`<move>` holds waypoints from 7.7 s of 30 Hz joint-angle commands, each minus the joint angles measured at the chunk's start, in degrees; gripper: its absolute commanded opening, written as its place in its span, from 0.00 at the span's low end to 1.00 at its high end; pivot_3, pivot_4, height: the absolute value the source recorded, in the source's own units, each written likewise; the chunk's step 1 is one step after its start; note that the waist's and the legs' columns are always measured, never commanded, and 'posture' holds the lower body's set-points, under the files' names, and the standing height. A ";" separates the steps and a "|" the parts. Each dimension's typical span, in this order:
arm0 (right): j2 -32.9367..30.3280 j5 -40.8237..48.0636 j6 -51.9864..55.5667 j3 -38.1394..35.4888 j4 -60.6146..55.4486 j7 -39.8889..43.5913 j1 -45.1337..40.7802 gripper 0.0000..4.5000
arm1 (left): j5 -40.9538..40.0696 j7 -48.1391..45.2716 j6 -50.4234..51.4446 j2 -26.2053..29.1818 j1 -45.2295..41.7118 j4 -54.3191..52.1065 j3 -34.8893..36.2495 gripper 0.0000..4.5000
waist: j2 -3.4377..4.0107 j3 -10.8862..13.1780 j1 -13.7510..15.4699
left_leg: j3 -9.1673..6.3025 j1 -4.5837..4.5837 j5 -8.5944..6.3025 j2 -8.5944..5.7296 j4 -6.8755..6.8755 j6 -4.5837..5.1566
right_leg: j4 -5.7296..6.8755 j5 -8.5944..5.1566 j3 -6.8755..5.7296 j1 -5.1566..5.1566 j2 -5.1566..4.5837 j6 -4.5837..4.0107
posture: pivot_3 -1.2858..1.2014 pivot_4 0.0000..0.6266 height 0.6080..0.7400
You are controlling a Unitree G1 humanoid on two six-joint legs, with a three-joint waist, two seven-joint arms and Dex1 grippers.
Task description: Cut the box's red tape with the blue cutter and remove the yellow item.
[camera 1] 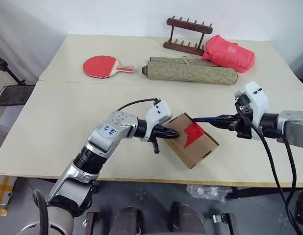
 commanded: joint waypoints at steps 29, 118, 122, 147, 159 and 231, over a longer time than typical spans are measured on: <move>-18.49 11.37 5.21 16.44 -1.59 3.40 -10.03 0.04 | 9.47 10.22 8.29 -6.48 -0.75 6.18 -7.82 0.00 | -0.25 -0.21 0.37 | -0.19 0.06 -0.02 -0.09 0.09 0.23 | -0.10 0.03 -0.10 0.26 -0.31 -0.01 | 0.52 0.24 1.00; 7.20 -30.91 -35.67 22.14 11.32 14.93 2.42 0.08 | -2.14 10.69 0.91 -3.01 7.55 3.08 13.79 0.00 | 0.46 0.29 -0.01 | -0.05 -0.14 0.19 -0.08 0.08 0.11 | -0.03 0.19 -0.06 -0.03 -0.06 -0.07 | 0.52 0.24 1.00; 5.82 -29.94 -32.12 17.28 10.79 13.16 0.33 0.33 | -2.77 10.77 -1.15 -1.58 4.88 2.79 16.78 0.00 | 0.46 0.29 -0.11 | -0.05 -0.26 0.19 -0.08 0.08 0.11 | -0.03 0.19 -0.07 -0.13 -0.06 -0.07 | 0.52 0.24 1.00; 10.36 -30.34 -29.34 15.55 17.79 4.61 -0.85 1.00 | 9.91 -4.52 -17.85 -1.42 -2.96 15.73 0.61 0.00 | 0.44 0.26 -0.09 | 0.01 -0.33 0.21 -0.29 0.07 0.07 | -0.05 0.19 -0.18 -0.13 0.04 -0.06 | 0.52 0.24 1.00; 4.34 -38.34 -39.38 24.66 21.46 8.55 4.01 1.00 | 11.00 -4.80 -16.32 0.34 -1.81 14.82 1.25 0.00 | 0.30 0.13 -0.38 | -0.02 -0.08 0.20 -0.12 0.08 0.08 | -0.03 0.19 -0.05 0.04 0.03 -0.07 | 0.52 0.24 1.00; 14.14 13.89 5.21 6.89 33.78 -25.27 -27.41 0.00 | 12.52 -2.65 -20.17 -0.65 -0.93 18.39 3.87 0.00 | 0.28 0.12 -2.03 | -0.01 0.06 0.22 -0.03 -0.03 0.08 | 0.23 0.21 0.05 -0.06 -0.19 -0.14 | 0.52 0.24 1.00</move>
